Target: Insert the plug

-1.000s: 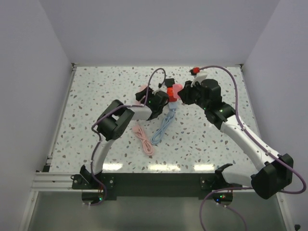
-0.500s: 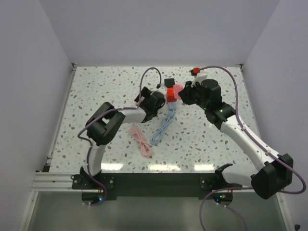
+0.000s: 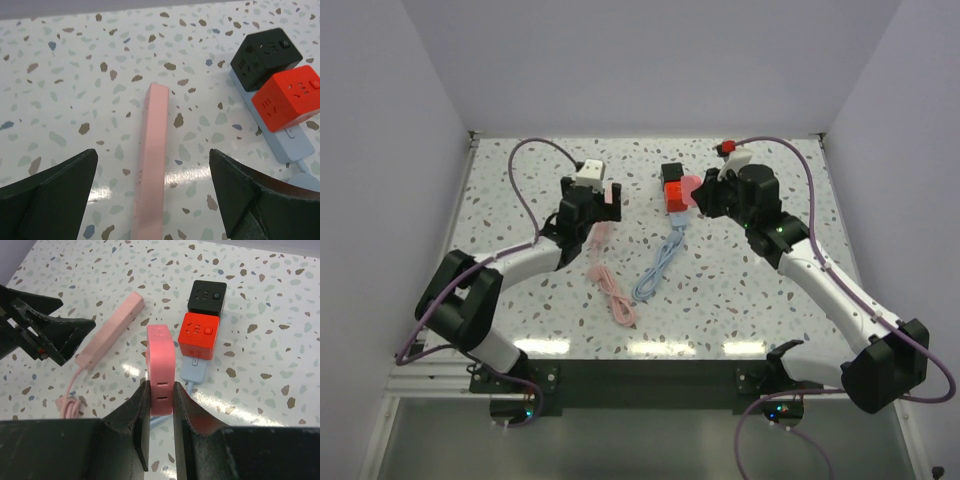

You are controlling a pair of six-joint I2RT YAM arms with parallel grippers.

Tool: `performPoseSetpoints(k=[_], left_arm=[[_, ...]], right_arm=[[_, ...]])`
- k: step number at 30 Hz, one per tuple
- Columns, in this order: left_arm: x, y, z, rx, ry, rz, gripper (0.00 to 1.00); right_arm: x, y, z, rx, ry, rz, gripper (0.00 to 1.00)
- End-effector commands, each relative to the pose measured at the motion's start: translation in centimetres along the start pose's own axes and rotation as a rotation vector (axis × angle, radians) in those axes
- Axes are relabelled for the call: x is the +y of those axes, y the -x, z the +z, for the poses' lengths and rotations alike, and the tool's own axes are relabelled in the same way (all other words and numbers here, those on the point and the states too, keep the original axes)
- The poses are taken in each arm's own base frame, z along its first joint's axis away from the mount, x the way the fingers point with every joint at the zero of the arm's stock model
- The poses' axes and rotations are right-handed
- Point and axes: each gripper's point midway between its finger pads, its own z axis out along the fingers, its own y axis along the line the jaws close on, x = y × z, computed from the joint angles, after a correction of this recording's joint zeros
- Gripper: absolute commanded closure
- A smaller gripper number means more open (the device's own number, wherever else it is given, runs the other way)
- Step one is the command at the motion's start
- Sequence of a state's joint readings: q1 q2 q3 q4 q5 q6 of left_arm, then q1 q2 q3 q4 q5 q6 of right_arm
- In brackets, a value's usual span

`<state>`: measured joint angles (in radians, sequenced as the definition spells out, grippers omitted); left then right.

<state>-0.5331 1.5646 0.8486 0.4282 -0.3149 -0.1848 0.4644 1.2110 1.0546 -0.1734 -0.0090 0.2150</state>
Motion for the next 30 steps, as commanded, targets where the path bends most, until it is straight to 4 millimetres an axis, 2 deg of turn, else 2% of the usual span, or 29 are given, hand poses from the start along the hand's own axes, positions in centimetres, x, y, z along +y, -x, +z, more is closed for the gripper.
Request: performPoseSetpoints(k=[1, 4, 6, 8, 12, 17, 20, 30], left_arm=[[-1.0, -3.8, -0.6, 0.086, -0.072, -0.110, 0.01], [-0.2, -6.2, -1.5, 0.138, -0.036, -0.127, 0.02], [0.5, -6.1, -2.2, 0.130, -0.013, -0.134, 0.02], [1.3, -6.9, -3.1, 0.150, 0.017, -0.133, 0.02], [1.6, -8.3, -4.1, 0.176, 0.022, -0.161, 0.01], [1.2, -11.6, -4.2, 0.249, 0.003, -0.164, 0.01], [1.0, -12.9, -4.1, 0.275, -0.009, -0.162, 0.08], [1.3, -14.0, -3.7, 0.301, 0.002, -0.124, 0.39]], right_arm=[[-0.3, 0.5, 0.2, -0.019, -0.009, -0.013, 1.00], [-0.3, 0.4, 0.3, -0.015, -0.010, -0.012, 1.00], [0.1, 0.3, 0.4, -0.010, 0.011, -0.010, 1.00], [0.3, 0.3, 0.4, -0.010, 0.020, -0.012, 1.00], [0.4, 0.1, 0.6, -0.005, 0.028, -0.009, 1.00], [0.4, -0.1, 0.9, 0.004, 0.033, -0.009, 1.00], [0.5, 0.1, 0.8, -0.001, 0.032, -0.007, 1.00], [0.5, 0.3, 0.7, -0.002, 0.033, -0.009, 1.00]])
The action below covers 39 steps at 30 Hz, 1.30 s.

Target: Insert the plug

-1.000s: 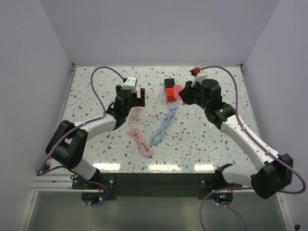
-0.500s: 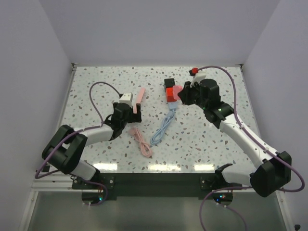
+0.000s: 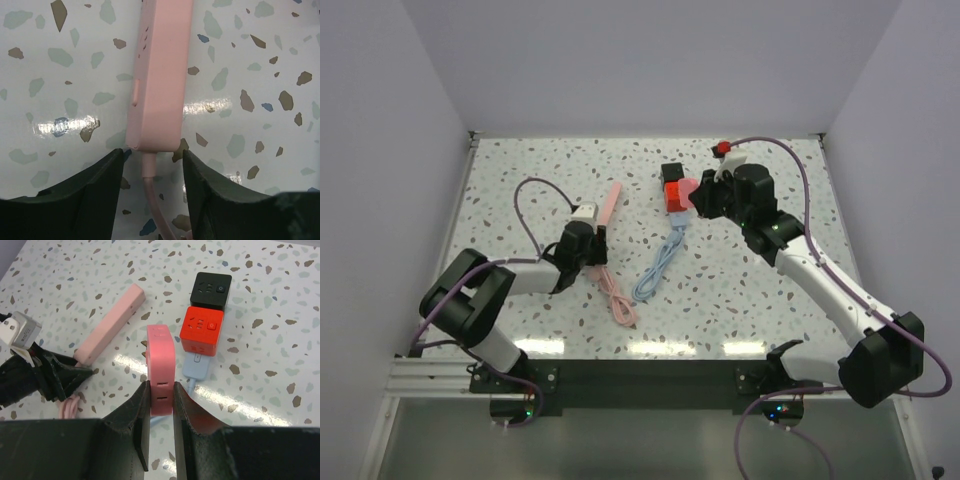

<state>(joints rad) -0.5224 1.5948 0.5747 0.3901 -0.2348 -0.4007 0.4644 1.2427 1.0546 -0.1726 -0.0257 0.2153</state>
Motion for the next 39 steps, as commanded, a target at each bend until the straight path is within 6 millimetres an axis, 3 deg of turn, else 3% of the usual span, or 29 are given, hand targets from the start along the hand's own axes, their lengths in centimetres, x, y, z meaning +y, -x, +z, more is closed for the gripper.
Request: performPoseSetpoints(k=[1, 3, 4, 7, 15, 17, 18, 20, 21, 22, 24, 25, 32, 34, 35, 39], left_arm=[[-0.2, 0.7, 0.5, -0.033, -0.004, 0.013, 0.47], [-0.1, 1.4, 0.6, -0.047, 0.010, 0.024, 0.60], [0.1, 1.8, 0.5, -0.057, 0.021, 0.041, 0.76], [0.2, 4.1, 0.4, -0.119, 0.052, 0.092, 1.00], [-1.2, 9.1, -0.1, -0.240, 0.226, 0.346, 1.00], [-1.4, 8.7, 0.4, -0.222, 0.258, 0.430, 1.00], [-2.6, 9.0, 0.5, -0.232, 0.249, 0.453, 1.00], [-3.2, 7.6, 1.1, -0.190, 0.279, 0.528, 1.00], [-3.6, 8.2, 1.3, -0.195, 0.309, 0.532, 1.00], [-3.2, 6.6, 2.0, -0.135, 0.331, 0.583, 1.00], [-4.2, 6.3, 2.3, -0.123, 0.352, 0.622, 1.00], [-3.8, 5.5, 2.5, -0.099, 0.394, 0.663, 1.00], [-5.5, 3.3, 1.8, -0.079, 0.394, 0.776, 1.00], [-5.8, 2.5, 1.7, -0.069, 0.392, 0.821, 1.00], [-6.3, 2.0, 1.6, -0.067, 0.385, 0.839, 1.00], [-7.7, 0.8, 2.2, -0.041, 0.375, 0.892, 1.00]], right_arm=[[0.4, 1.2, -0.1, -0.033, 0.021, -0.010, 1.00], [0.4, 1.3, 0.0, -0.030, 0.023, -0.013, 1.00], [0.4, 1.3, 0.1, -0.030, 0.023, -0.015, 1.00], [0.2, 1.3, 0.1, -0.033, 0.009, -0.016, 1.00], [0.1, 1.0, 1.6, 0.029, -0.002, -0.019, 1.00], [0.0, 0.5, 2.2, 0.055, -0.006, -0.021, 1.00], [-0.2, 0.6, 2.3, 0.060, -0.013, -0.022, 1.00], [-0.3, 0.1, 3.0, 0.084, -0.023, -0.027, 1.00], [-0.4, 0.2, 3.2, 0.089, -0.025, -0.026, 1.00], [-0.4, 0.2, 3.4, 0.091, -0.027, -0.028, 1.00], [-0.4, 0.1, 4.0, 0.102, -0.026, -0.027, 1.00], [-0.3, 0.2, 4.3, 0.104, -0.025, -0.026, 1.00], [-0.2, 0.8, 7.5, 0.137, -0.020, -0.038, 1.00], [-0.2, 0.0, 8.9, 0.164, -0.016, -0.039, 1.00], [0.1, 0.7, 9.3, 0.152, -0.003, -0.035, 1.00], [1.2, -0.6, 11.2, 0.186, 0.061, -0.013, 1.00]])
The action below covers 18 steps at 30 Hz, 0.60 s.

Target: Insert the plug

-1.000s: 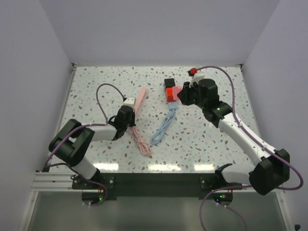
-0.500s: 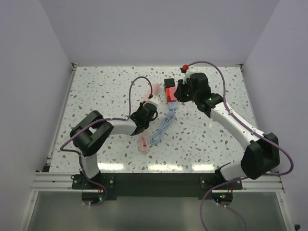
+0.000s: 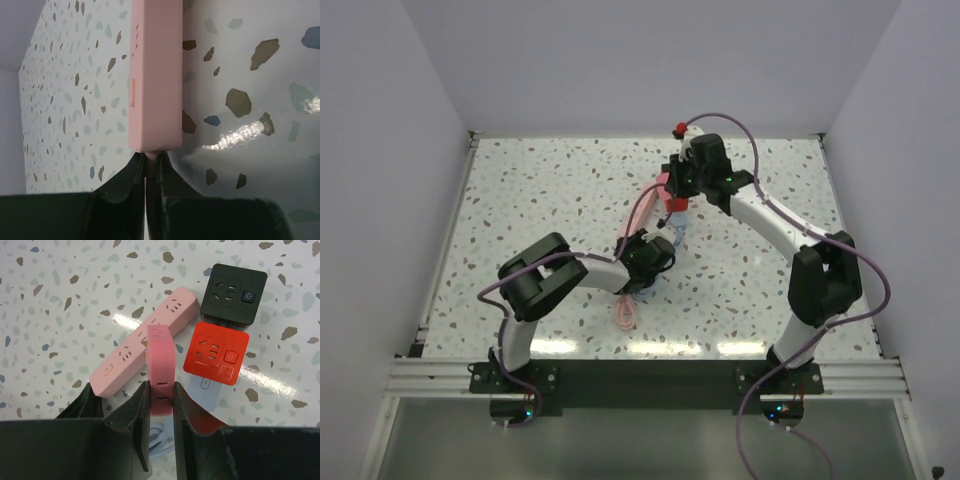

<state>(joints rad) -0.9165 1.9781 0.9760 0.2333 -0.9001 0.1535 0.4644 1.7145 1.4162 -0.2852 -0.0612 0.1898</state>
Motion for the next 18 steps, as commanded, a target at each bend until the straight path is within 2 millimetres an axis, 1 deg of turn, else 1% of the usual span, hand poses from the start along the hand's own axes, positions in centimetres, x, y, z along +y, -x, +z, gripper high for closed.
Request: performPoseSetpoints(k=[1, 2, 3, 4, 5, 7, 8, 9, 10, 11, 14, 15, 18], left_arm=[[-1.6, 0.2, -0.1, 0.016, -0.001, 0.079, 1.00], [-2.0, 0.7, -0.2, 0.011, -0.010, 0.077, 0.98], [-2.6, 0.5, -0.1, 0.014, -0.029, 0.085, 0.95], [-2.8, 0.5, -0.2, 0.013, -0.035, 0.089, 0.93], [-3.1, 0.7, -0.4, 0.006, -0.046, 0.091, 0.90], [-3.4, 1.0, -0.7, -0.005, -0.053, 0.095, 0.82], [-3.5, 1.0, -0.8, -0.007, -0.055, 0.099, 0.78], [-3.6, 1.0, -0.9, -0.009, -0.055, 0.099, 0.73], [-3.8, 1.1, -0.9, -0.011, -0.058, 0.099, 0.71], [-3.8, 1.1, -0.9, -0.010, -0.059, 0.099, 0.69], [-4.2, 1.0, -0.9, -0.012, -0.068, 0.099, 0.61], [-4.4, 0.9, -0.8, -0.012, -0.074, 0.097, 0.52], [-4.8, 1.0, -0.8, -0.024, -0.090, 0.080, 0.39]], right_arm=[[1.5, 1.1, 1.1, -0.020, 0.079, 0.001, 1.00], [1.6, 0.7, 1.6, -0.009, 0.083, 0.004, 1.00], [1.6, 0.3, 2.0, 0.001, 0.089, 0.005, 1.00], [1.7, -0.6, 2.7, 0.026, 0.098, 0.007, 1.00], [1.8, -1.0, 3.1, 0.030, 0.108, 0.009, 1.00], [2.3, -1.6, 3.7, 0.038, 0.144, 0.013, 1.00], [2.3, -2.4, 4.3, 0.055, 0.150, 0.022, 1.00], [2.3, -2.8, 4.5, 0.067, 0.157, 0.026, 1.00], [2.3, -3.2, 4.8, 0.079, 0.159, 0.034, 1.00], [2.2, -4.1, 5.2, 0.099, 0.156, 0.039, 1.00], [1.9, -5.5, 5.8, 0.129, 0.148, 0.049, 1.00], [1.5, -6.2, 6.0, 0.147, 0.133, 0.050, 1.00], [0.5, -7.4, 6.1, 0.181, 0.076, 0.045, 1.00]])
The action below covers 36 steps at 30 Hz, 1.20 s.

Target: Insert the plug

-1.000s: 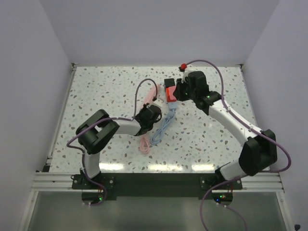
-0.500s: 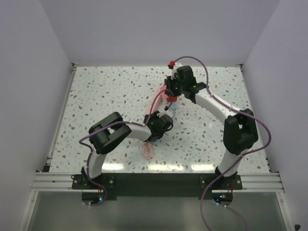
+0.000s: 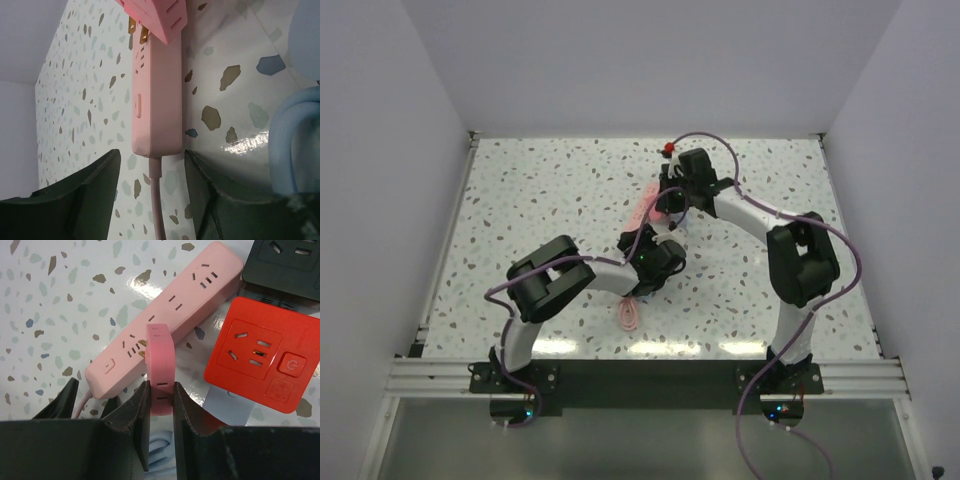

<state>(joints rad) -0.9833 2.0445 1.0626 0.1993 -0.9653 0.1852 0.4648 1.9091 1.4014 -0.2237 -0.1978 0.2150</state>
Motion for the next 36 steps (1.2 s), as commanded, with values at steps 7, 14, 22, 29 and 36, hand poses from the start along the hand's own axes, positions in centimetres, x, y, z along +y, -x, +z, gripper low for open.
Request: performPoseSetpoints(k=[7, 14, 22, 29, 36], left_arm=[[-2.9, 1.1, -1.2, -0.078, -0.199, -0.087, 0.24], [-1.1, 3.8, -4.1, -0.196, -0.328, -0.274, 0.16], [4.7, 2.8, -4.1, -0.221, -0.345, -0.634, 0.12], [5.1, 1.3, -2.1, -0.183, -0.324, -0.694, 0.10], [3.0, 0.4, -0.7, -0.170, -0.389, -0.684, 0.10]], right_arm=[[-2.2, -2.3, 0.0, 0.040, -0.118, 0.003, 1.00], [-2.9, -2.7, -0.1, 0.055, -0.149, -0.005, 1.00], [-2.3, -1.1, -0.8, 0.029, -0.139, -0.018, 1.00], [-1.2, 1.1, -2.7, -0.024, -0.114, -0.029, 1.00], [-0.3, 3.0, -5.3, -0.075, -0.107, -0.043, 1.00]])
